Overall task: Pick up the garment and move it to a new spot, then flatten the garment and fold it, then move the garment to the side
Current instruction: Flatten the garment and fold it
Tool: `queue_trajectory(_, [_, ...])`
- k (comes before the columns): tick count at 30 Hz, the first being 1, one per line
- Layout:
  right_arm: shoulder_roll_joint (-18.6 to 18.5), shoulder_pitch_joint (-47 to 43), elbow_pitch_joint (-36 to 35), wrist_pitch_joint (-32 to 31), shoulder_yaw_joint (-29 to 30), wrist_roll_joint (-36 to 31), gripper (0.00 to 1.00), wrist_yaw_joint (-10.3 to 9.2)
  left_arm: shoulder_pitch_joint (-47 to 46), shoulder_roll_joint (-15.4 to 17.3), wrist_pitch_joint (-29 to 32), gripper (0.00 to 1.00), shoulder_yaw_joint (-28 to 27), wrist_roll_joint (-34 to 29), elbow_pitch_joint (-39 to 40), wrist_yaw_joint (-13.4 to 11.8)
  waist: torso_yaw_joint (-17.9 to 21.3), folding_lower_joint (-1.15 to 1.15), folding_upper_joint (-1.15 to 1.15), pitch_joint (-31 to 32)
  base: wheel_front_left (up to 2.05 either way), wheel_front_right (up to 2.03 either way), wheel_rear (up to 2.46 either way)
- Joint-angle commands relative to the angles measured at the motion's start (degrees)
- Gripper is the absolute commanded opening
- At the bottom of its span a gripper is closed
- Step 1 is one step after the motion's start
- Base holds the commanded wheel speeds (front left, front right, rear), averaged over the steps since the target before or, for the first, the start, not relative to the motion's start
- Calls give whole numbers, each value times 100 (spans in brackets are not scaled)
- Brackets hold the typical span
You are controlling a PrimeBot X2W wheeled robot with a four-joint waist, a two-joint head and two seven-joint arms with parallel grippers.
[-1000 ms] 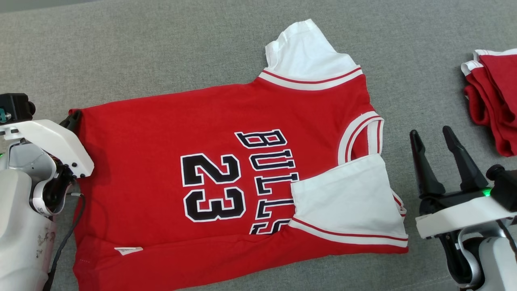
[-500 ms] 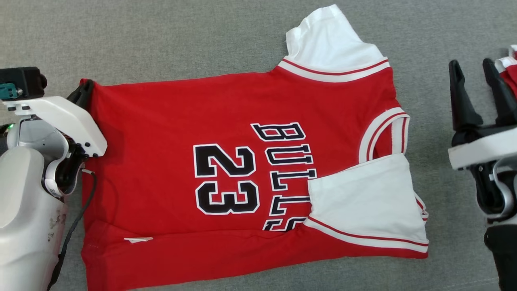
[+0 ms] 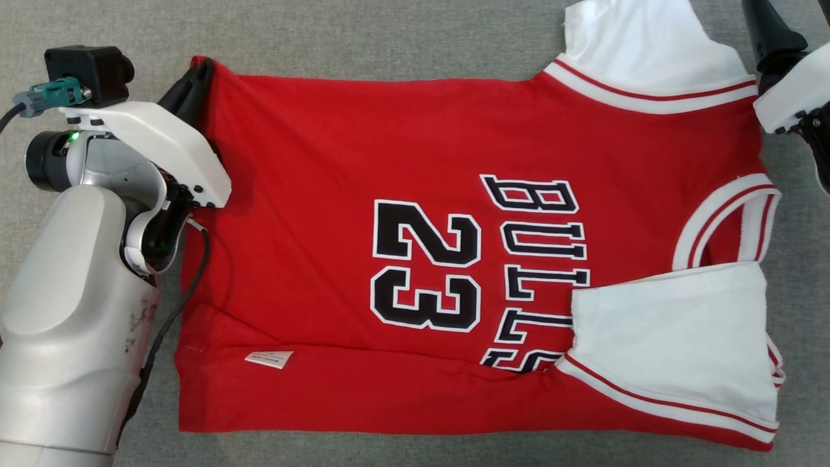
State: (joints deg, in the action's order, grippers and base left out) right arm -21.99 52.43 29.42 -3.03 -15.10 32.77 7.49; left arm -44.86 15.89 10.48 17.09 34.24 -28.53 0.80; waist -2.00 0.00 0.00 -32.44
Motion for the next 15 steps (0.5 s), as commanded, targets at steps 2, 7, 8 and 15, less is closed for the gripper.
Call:
queue_trajectory(2, [-212,430,277,-293,-420,151,100,1,-187,-78,-116,0,37,-34,-42,57,-271,0,0,-253,0,0,0])
queue_trajectory(7, [-423,859,504,-580,-966,293,100,1,-243,-204,-232,0,106,-29,-132,98,-413,0,0,-386,0,0,0])
queue_trajectory(8, [-459,954,560,-640,-1087,333,100,1,-262,-231,-260,0,120,-21,-165,100,-439,0,0,-417,0,0,0])
queue_trajectory(15, [-662,1250,910,-1251,-1816,700,100,1,-323,-352,-429,0,187,17,-448,177,-537,0,0,-486,0,0,0])
